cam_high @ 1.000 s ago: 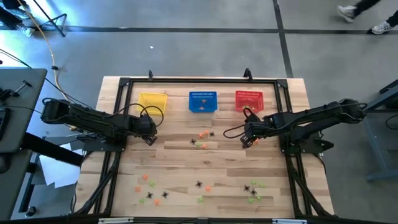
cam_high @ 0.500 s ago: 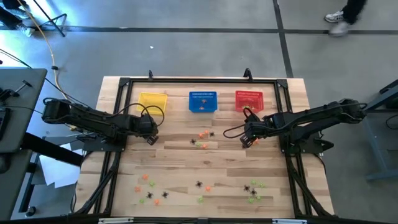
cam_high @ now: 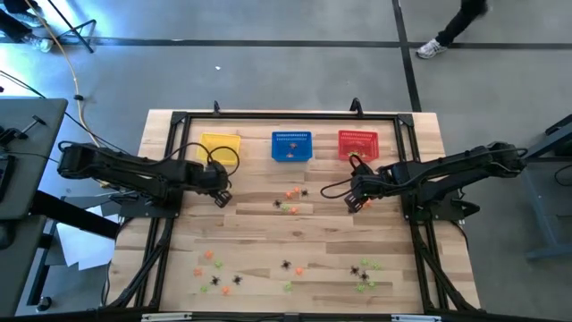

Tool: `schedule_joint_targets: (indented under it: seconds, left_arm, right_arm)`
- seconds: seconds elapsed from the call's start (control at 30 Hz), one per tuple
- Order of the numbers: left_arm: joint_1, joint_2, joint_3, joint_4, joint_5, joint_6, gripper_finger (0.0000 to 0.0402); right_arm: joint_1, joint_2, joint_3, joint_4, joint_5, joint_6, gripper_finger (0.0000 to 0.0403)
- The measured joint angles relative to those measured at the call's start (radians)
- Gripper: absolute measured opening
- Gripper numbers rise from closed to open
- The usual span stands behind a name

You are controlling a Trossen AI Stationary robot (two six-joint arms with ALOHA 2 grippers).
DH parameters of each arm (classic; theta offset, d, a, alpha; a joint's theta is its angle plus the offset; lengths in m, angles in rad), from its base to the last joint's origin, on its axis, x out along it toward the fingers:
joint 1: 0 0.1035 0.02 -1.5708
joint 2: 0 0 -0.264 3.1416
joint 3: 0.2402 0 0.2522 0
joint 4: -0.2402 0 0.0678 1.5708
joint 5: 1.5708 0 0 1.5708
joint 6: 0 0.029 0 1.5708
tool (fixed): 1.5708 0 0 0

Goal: Sort Halloween decoration
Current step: Put the orange spider toy into the blue basket

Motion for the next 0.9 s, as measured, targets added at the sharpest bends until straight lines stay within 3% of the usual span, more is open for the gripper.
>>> schedule_joint_targets:
  seconds: [0.43, 0.7, 0.9]
  left_arm:
    - [-0.138, -0.021, 0.193, -0.025, -0.014, 0.054, 0.0000]
    - [-0.225, -0.022, 0.315, -0.014, -0.147, 0.171, 0.0000]
    - [-0.245, -0.022, 0.345, 0.107, -0.205, 0.297, 0.0000]
  right_arm:
    - [0.000, 0.000, 0.000, 0.001, 0.000, 0.000, 0.0123]
    - [0.000, 0.000, 0.000, 0.001, 0.000, 0.000, 0.0123]
    - [0.000, 0.000, 0.000, 0.001, 0.000, 0.000, 0.0123]
